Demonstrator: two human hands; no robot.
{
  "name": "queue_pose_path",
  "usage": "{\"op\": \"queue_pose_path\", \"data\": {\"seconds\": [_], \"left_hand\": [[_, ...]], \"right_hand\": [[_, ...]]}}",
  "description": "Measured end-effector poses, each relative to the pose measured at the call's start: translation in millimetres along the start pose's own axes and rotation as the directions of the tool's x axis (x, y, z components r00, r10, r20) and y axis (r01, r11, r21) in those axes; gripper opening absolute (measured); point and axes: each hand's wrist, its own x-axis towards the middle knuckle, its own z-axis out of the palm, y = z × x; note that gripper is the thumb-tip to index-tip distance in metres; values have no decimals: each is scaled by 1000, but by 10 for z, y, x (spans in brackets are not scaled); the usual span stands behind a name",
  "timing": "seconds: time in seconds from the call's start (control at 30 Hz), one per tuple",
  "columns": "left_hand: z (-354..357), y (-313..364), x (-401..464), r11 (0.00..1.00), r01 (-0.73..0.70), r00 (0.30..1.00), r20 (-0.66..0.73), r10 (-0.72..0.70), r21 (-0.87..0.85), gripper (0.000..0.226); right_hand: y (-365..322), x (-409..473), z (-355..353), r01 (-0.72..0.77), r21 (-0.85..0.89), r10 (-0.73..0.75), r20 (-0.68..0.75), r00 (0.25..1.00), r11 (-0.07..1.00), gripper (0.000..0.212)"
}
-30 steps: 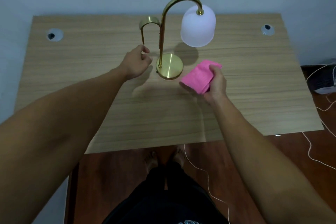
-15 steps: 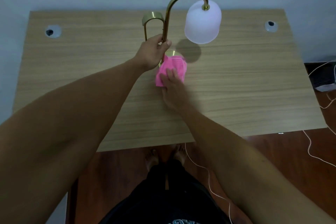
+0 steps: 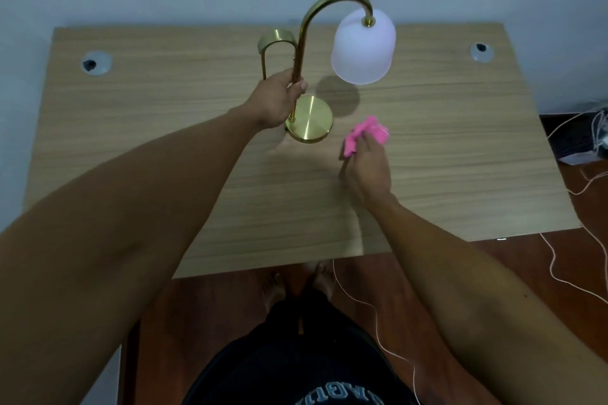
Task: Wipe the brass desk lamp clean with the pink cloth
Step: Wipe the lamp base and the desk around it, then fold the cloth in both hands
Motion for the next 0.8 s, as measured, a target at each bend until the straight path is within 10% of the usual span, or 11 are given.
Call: {"op": "queue_pose_path", "data": {"seconds": [0.23,0.5,0.67,0.8], "left_hand": [[74,-20,-258,969,240,970,-34,-242,-52,36],[504,202,-836,786,464,879,318,-354,-409,35],[733,420,-1009,480,538,835,515,-192,-693,15],[858,593,-1024,474,530,845,485,-225,-703,8]], "right_hand": [[49,107,-530,-430,673,552,37,833,602,31],[47,-78,-845,-648,756,171,653,738,-91,23],[237,-102,-1042,-724,679,-37,726,686,-121,44],[505,-42,-1183,-737,674,-51,735,676,-42,12]]}}
